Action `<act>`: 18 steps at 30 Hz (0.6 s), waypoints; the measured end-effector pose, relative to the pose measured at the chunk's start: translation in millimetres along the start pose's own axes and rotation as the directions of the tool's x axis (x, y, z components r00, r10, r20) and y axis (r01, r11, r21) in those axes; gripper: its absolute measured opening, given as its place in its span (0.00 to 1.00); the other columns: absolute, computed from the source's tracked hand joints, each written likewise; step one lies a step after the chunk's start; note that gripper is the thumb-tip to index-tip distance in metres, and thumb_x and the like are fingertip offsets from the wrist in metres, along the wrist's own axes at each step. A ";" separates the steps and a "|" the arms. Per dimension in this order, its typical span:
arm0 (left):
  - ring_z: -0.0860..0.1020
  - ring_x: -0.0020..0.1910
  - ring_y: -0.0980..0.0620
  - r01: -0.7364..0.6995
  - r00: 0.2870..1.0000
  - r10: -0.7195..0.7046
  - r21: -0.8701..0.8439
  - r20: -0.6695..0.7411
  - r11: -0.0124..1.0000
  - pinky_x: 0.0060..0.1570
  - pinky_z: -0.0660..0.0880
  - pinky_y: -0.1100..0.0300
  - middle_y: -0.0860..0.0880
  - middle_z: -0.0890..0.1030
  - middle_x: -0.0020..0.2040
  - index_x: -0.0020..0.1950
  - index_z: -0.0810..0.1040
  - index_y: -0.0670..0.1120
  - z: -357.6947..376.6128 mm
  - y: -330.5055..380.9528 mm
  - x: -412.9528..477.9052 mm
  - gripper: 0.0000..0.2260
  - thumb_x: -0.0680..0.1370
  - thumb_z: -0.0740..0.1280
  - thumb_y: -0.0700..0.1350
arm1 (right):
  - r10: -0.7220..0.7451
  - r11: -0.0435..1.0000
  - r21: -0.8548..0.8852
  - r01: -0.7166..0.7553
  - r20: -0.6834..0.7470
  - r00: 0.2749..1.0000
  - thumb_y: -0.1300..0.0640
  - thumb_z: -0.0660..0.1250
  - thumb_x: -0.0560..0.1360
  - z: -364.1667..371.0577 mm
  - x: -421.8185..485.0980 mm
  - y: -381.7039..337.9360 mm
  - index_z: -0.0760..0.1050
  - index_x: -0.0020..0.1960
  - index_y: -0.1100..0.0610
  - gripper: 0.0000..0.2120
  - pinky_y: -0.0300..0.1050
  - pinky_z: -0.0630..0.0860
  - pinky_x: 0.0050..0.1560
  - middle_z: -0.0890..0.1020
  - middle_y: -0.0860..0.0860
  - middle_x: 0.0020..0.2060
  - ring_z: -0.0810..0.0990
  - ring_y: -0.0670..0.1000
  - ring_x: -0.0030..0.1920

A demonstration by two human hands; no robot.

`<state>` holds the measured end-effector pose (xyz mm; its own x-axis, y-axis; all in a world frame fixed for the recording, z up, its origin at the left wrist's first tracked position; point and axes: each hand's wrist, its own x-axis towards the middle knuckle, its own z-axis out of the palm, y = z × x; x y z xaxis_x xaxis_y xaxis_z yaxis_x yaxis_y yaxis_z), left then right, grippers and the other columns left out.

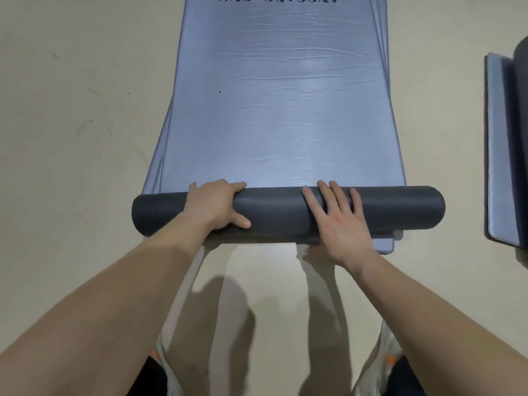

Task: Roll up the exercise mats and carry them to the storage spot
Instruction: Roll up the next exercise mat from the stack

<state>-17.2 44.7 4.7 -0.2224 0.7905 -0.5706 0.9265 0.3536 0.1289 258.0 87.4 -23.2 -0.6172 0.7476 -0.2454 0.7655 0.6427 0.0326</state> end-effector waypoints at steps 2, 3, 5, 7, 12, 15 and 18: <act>0.58 0.79 0.40 0.048 0.980 -0.042 0.025 -0.193 0.999 0.74 0.53 0.31 0.47 0.60 0.81 0.81 0.55 0.60 23.1 20.7 -19.3 0.35 0.78 0.67 0.64 | -0.007 1.000 0.001 0.007 0.044 0.999 0.30 0.78 0.61 -10.4 31.0 11.3 0.46 0.82 0.48 0.63 0.62 0.46 0.77 0.59 0.56 0.79 0.53 0.59 0.80; 0.48 0.82 0.37 0.040 0.973 -0.029 0.044 -0.230 0.998 0.75 0.48 0.30 0.46 0.49 0.84 0.83 0.48 0.59 36.5 32.8 -28.1 0.37 0.80 0.63 0.65 | -0.017 1.000 0.009 0.016 0.098 0.995 0.27 0.77 0.57 -18.8 48.9 18.1 0.46 0.82 0.47 0.65 0.62 0.47 0.77 0.59 0.54 0.79 0.54 0.58 0.80; 0.35 0.80 0.36 0.032 0.979 -0.013 0.088 -0.201 0.996 0.75 0.40 0.32 0.47 0.35 0.83 0.82 0.35 0.57 55.1 45.6 -28.9 0.51 0.73 0.64 0.73 | -0.038 0.999 0.030 0.033 0.194 0.980 0.24 0.76 0.56 -31.4 75.0 25.1 0.44 0.82 0.46 0.67 0.64 0.46 0.78 0.57 0.54 0.80 0.50 0.58 0.81; 0.35 0.81 0.36 0.029 0.972 -0.004 0.102 -0.235 0.994 0.75 0.36 0.35 0.47 0.36 0.83 0.81 0.34 0.57 52.5 40.8 -9.0 0.59 0.67 0.70 0.74 | -0.010 1.000 -0.002 0.010 0.155 0.988 0.25 0.76 0.57 -31.9 76.2 22.0 0.44 0.82 0.46 0.66 0.67 0.46 0.78 0.55 0.56 0.80 0.50 0.61 0.80; 0.57 0.79 0.40 -0.099 0.939 0.155 0.191 -0.306 0.976 0.77 0.55 0.41 0.48 0.60 0.81 0.81 0.48 0.57 27.4 18.3 41.7 0.54 0.64 0.76 0.68 | 0.014 0.996 -0.083 -0.022 -0.094 0.995 0.49 0.83 0.58 5.9 60.9 12.5 0.57 0.80 0.49 0.57 0.70 0.59 0.71 0.67 0.58 0.74 0.65 0.63 0.73; 0.63 0.76 0.42 -0.156 0.909 0.224 0.213 -0.350 0.964 0.76 0.57 0.45 0.47 0.64 0.78 0.81 0.54 0.55 26.7 8.6 41.8 0.48 0.67 0.74 0.65 | 0.033 0.992 -0.117 -0.045 -0.101 0.994 0.55 0.79 0.60 -3.4 81.1 16.3 0.60 0.75 0.46 0.49 0.66 0.64 0.65 0.71 0.54 0.67 0.71 0.60 0.64; 0.66 0.72 0.42 -0.165 0.897 0.217 0.163 -0.386 0.973 0.75 0.59 0.45 0.43 0.64 0.75 0.77 0.61 0.54 33.4 10.2 22.2 0.44 0.66 0.76 0.59 | 0.027 0.992 -0.126 -0.028 -0.010 1.000 0.54 0.78 0.62 -14.1 75.6 13.4 0.59 0.73 0.44 0.45 0.64 0.67 0.63 0.72 0.53 0.65 0.73 0.59 0.61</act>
<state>-2.5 49.2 -33.7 -0.1161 0.9785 -0.1704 0.9873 0.1324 0.0875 219.0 154.9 -27.7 -0.5980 0.7664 -0.2347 0.7534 0.6373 0.1616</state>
